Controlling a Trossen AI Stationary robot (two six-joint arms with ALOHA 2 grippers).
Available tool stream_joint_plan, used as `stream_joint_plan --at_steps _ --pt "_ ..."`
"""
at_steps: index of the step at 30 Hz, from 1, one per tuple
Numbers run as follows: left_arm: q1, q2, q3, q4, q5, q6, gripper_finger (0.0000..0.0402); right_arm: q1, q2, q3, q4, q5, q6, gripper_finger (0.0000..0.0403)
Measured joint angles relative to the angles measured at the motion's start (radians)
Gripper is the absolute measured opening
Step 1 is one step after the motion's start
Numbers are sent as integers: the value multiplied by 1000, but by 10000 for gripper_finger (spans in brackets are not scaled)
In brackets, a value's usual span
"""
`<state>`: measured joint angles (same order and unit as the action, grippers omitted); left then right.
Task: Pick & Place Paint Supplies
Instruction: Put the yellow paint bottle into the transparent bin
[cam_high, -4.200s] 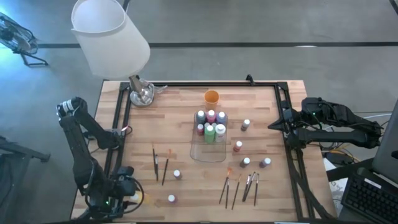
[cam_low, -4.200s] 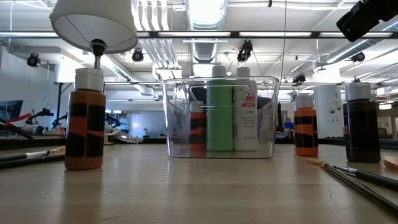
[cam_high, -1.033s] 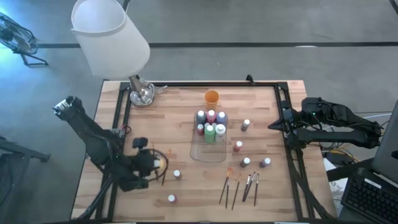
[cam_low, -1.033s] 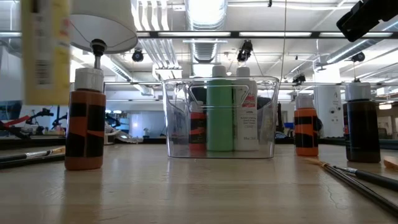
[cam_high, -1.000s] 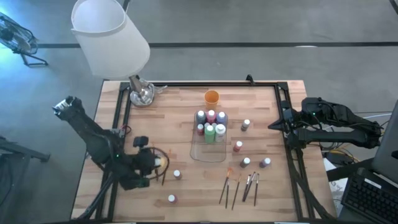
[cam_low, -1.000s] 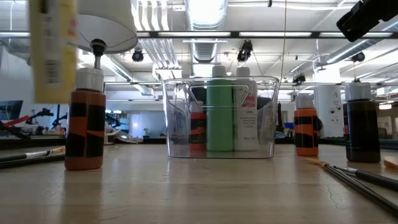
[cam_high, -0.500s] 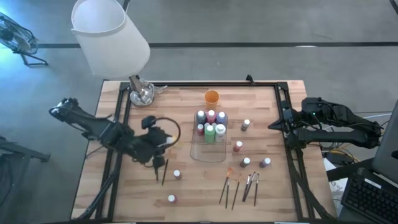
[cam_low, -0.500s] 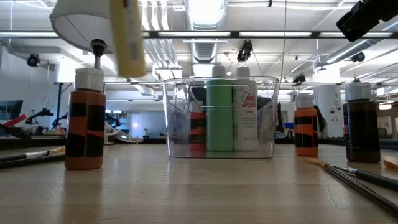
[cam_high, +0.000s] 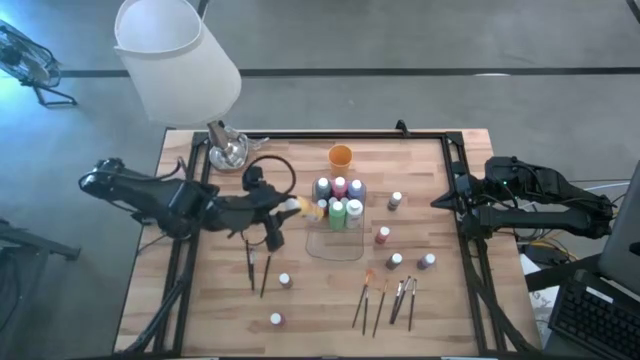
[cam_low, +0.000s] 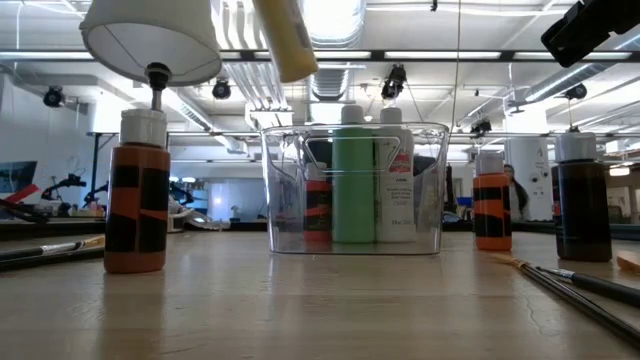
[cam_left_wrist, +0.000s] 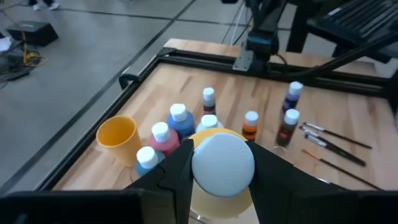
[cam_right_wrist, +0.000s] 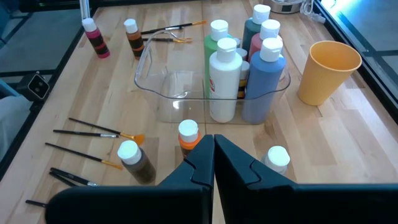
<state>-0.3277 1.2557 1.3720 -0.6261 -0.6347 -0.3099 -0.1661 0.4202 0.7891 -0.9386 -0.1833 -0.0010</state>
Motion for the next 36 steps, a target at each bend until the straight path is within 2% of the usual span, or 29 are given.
stream_joint_plan --at_steps 17,31,36 --pt "45 90 0 11 13 -14 128 0 0 0 0 0 0 8" --pt "107 161 -1 17 101 -32 128 0 0 0 0 0 0 8" --pt "120 190 -2 17 102 -41 128 0 0 0 0 0 0 8"
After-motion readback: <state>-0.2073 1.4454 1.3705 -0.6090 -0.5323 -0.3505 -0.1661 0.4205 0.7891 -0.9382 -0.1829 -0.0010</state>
